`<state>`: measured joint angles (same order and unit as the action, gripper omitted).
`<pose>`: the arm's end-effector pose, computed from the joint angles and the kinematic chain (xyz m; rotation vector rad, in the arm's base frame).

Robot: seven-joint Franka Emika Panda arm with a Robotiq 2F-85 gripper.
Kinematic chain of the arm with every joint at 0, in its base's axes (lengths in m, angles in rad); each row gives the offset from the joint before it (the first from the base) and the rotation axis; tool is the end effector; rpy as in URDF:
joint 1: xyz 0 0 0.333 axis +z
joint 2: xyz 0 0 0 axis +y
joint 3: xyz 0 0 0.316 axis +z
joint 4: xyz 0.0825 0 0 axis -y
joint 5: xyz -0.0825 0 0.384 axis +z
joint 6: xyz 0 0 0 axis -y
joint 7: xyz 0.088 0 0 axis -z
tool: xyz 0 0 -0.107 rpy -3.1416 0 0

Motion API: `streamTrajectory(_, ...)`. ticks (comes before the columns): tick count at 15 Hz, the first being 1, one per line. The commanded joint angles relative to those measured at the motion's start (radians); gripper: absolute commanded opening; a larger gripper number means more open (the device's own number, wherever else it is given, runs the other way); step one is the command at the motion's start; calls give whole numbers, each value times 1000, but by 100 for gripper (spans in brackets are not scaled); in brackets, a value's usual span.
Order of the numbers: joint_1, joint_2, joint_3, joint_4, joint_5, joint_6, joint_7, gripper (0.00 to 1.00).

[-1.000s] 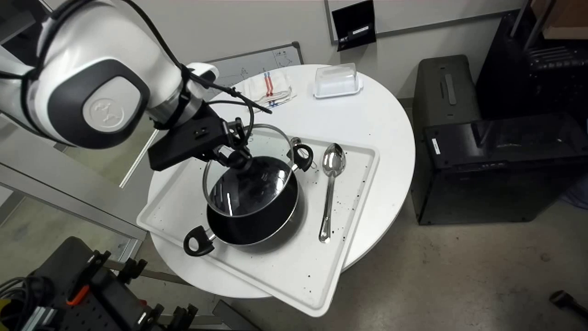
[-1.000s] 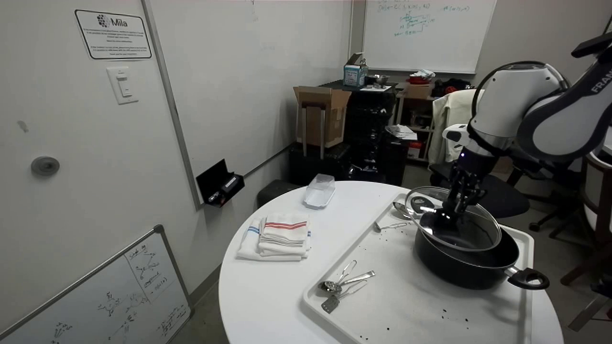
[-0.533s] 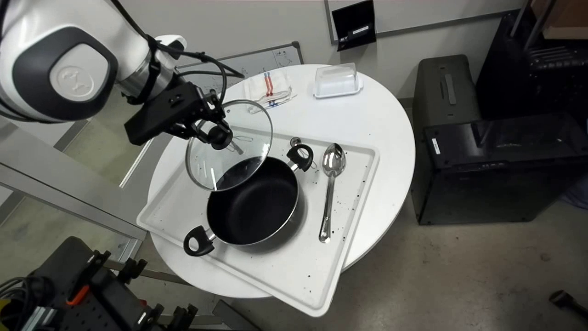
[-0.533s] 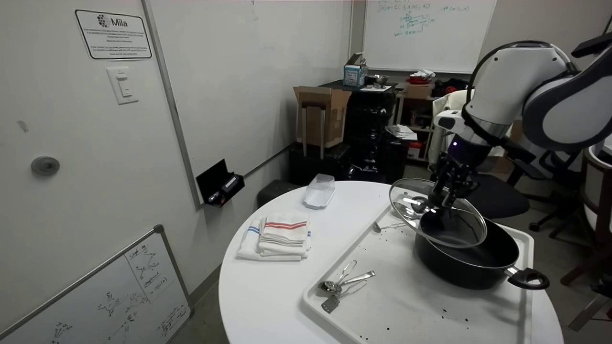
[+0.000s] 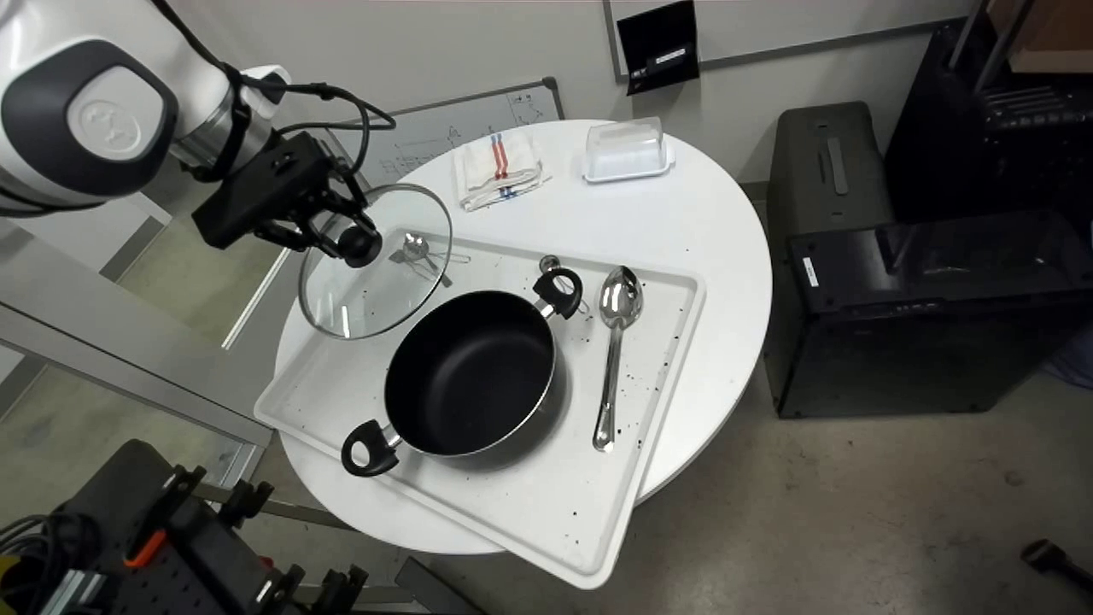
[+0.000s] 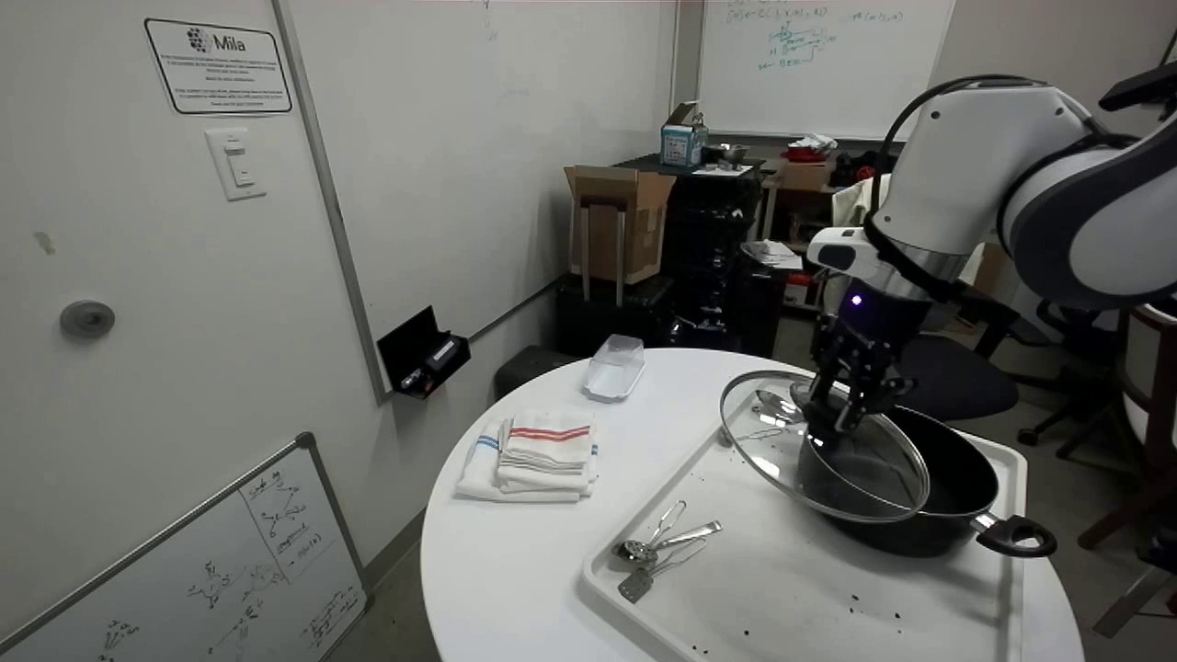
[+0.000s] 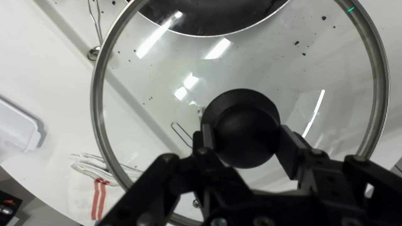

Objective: Take the lid off the pot

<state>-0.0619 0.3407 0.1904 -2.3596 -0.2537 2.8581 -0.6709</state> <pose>0.5186 0.0835 0.2028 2.6691 1.4950 0.2386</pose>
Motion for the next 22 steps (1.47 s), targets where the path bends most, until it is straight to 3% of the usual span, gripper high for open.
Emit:
streamTrajectory(1,47,31,10,61,-10,-57,-18,25)
streamTrajectory(12,197,214,-19,175,-135,-98,5,25)
streamTrajectory(22,306,349,-119,199,-304,-67,28,25)
